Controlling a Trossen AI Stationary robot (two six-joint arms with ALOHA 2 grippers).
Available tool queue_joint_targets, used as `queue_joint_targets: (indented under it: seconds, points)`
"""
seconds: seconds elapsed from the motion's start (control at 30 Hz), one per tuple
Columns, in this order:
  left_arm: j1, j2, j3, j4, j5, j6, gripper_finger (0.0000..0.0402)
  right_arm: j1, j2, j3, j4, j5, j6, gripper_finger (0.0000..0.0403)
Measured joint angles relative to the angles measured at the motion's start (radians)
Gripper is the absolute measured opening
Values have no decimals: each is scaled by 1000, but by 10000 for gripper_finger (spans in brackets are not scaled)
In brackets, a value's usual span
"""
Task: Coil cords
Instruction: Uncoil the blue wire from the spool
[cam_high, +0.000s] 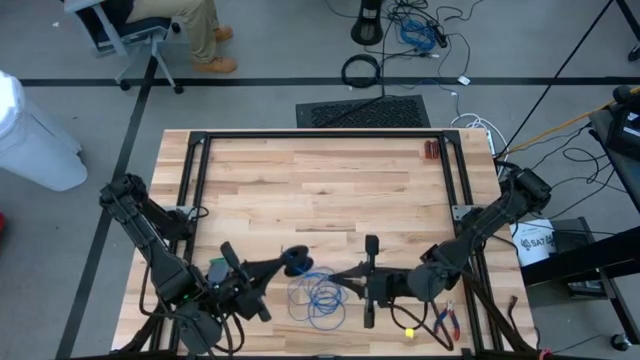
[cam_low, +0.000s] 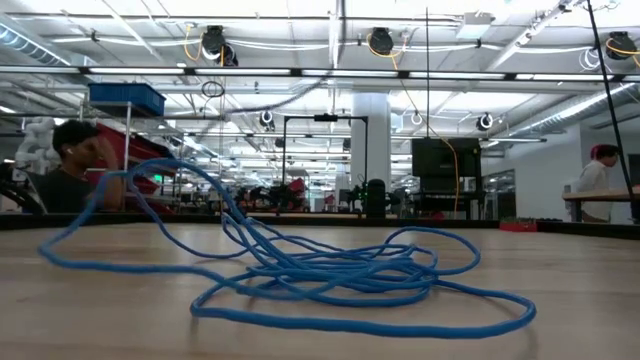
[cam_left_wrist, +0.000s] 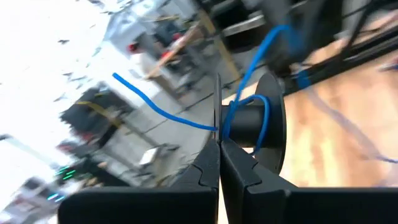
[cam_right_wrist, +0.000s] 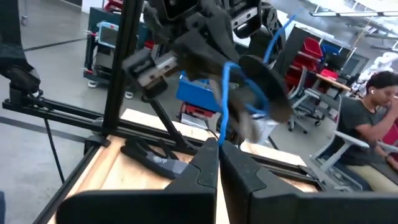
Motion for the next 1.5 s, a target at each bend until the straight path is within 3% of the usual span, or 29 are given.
queue_joint_targets:
  seconds: [0.27,0.63,0.9,1.03,1.3,1.5]
  points:
    - [0,11,0,-5,-154,0,2,-11,10,0,21,-100,-9,0]
    - [64,36,0,119,-160,-7,2,-45,96,0,114,-163,-55,0]
    - [92,46,-1,168,-160,-8,2,-94,145,0,129,-265,-15,0]
    - [88,48,-1,208,-107,-4,2,-109,148,0,78,-253,0,0]
    - [45,47,0,272,-24,136,2,-110,120,0,-115,-19,51,0]
    - [2,47,0,300,2,253,2,-110,44,0,-259,38,141,0]
